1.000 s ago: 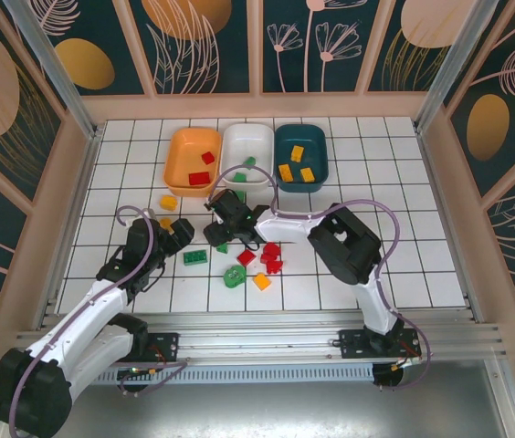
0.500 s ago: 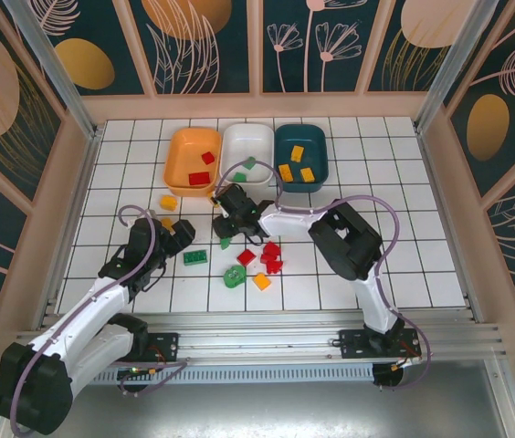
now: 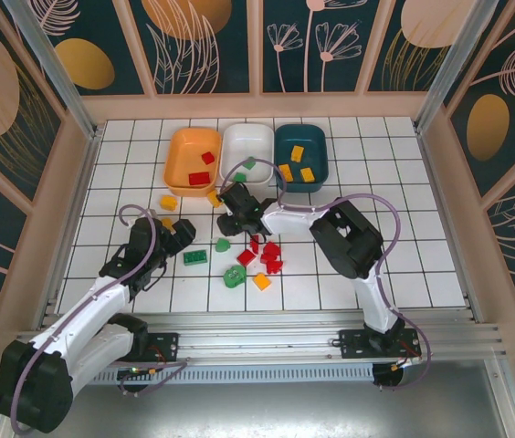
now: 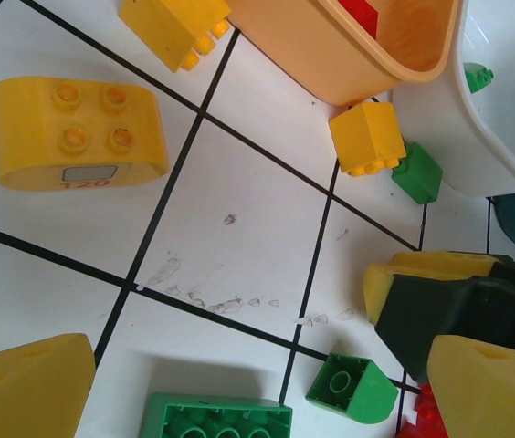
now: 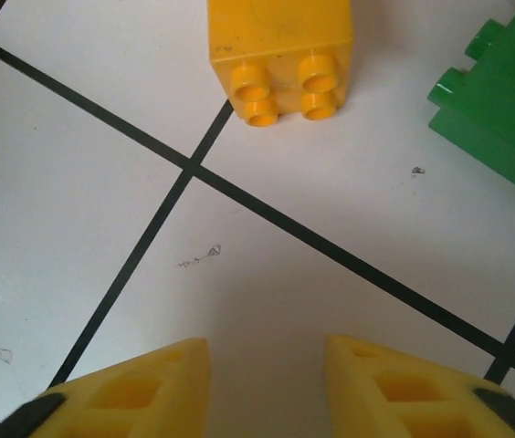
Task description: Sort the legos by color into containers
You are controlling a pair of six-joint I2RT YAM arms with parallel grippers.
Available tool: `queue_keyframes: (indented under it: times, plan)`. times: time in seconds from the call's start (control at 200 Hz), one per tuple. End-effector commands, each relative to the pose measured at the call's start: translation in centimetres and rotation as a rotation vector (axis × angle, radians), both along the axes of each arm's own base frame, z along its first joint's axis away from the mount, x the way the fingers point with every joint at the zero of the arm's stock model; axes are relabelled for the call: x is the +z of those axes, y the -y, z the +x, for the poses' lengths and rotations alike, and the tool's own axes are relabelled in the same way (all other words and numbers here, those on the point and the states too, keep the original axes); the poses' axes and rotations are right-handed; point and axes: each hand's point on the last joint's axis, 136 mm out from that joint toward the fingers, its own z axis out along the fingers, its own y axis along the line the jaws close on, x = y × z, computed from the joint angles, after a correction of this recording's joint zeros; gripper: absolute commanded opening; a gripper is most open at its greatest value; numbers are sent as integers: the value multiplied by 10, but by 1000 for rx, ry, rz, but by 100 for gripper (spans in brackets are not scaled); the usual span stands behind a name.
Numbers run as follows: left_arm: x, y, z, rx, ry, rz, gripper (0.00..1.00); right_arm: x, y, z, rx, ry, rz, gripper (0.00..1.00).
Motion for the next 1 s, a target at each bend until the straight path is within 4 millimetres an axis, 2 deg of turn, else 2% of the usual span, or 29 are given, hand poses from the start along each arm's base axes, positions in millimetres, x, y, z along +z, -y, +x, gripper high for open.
queue_keyframes:
  times: [0.0,0.07,0.13,0.205,0.3,0.425,0.54,0.881,0.991]
  plan:
    - [7,4,4,-13,20,-23,94,38,16,0,-72,55,15,53]
    - [8,6,4,-20,24,-29,94,50,33,-2,-146,69,5,57]
    - [9,9,5,-31,29,-36,93,52,50,-6,-218,52,-20,57]
    - [9,12,7,-43,33,-45,93,45,68,-18,-288,6,-59,57]
    - [8,14,9,-53,32,-50,92,29,76,-38,-310,-54,-91,56]
    - [6,18,10,-66,24,-56,92,16,78,-56,-319,-110,-113,55]
    - [4,19,9,-71,18,-60,92,9,75,-63,-312,-140,-110,52]
    - [1,14,5,-54,17,-54,92,-8,78,-65,-316,-158,-154,49]
    - [1,14,6,-53,15,-51,92,-8,74,-60,-309,-138,-136,40]
